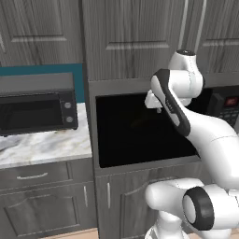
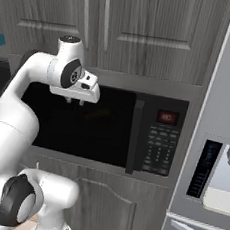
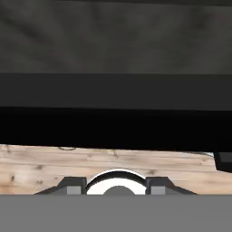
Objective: The microwave is finished heating the steak and corn. Take the bowl containing the food and place it on the dining counter.
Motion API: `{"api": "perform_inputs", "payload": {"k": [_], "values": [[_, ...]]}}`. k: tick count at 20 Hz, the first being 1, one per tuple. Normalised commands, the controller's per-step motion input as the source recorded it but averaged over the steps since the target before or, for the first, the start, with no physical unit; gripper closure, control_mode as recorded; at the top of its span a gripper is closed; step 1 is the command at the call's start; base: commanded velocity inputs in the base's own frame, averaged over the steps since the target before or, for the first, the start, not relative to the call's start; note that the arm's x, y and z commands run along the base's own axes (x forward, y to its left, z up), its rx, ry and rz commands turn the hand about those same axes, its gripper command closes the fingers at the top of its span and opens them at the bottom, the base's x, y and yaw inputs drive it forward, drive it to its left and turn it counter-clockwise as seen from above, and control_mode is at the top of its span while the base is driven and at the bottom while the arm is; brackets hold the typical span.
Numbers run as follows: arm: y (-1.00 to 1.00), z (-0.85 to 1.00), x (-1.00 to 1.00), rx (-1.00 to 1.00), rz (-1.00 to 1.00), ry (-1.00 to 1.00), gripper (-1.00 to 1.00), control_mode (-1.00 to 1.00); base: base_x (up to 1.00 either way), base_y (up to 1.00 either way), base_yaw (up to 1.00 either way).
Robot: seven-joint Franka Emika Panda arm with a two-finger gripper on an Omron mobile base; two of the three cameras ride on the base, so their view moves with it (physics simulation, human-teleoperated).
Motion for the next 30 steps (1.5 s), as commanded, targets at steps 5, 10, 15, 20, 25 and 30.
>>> {"api": "perform_inputs", "payload": {"k": [5,10,15,20,25,30], "values": [[0.0,-0.26,-0.43,0.0,0.0,-0.06,-1.0,-1.0,0.0,0.0,0.0],[0.05,-0.74,-0.88,0.0,0.0,-0.34,-1.0,-1.0,0.0,0.0,0.0],[0.06,-0.53,-0.76,0.0,0.02,-0.47,-1.0,-1.0,0.0,0.0,0.0],[0.01,-0.01,-0.11,-0.02,0.02,-0.02,-1.0,1.0,0.0,0.0,0.0],[0.0,0.0,0.0,0.0,0.0,0.0,-1.0,1.0,-0.28,-0.4,0.0],[0.0,0.0,0.0,0.0,0.0,0.0,-1.0,1.0,-0.46,-0.4,0.0]]}}
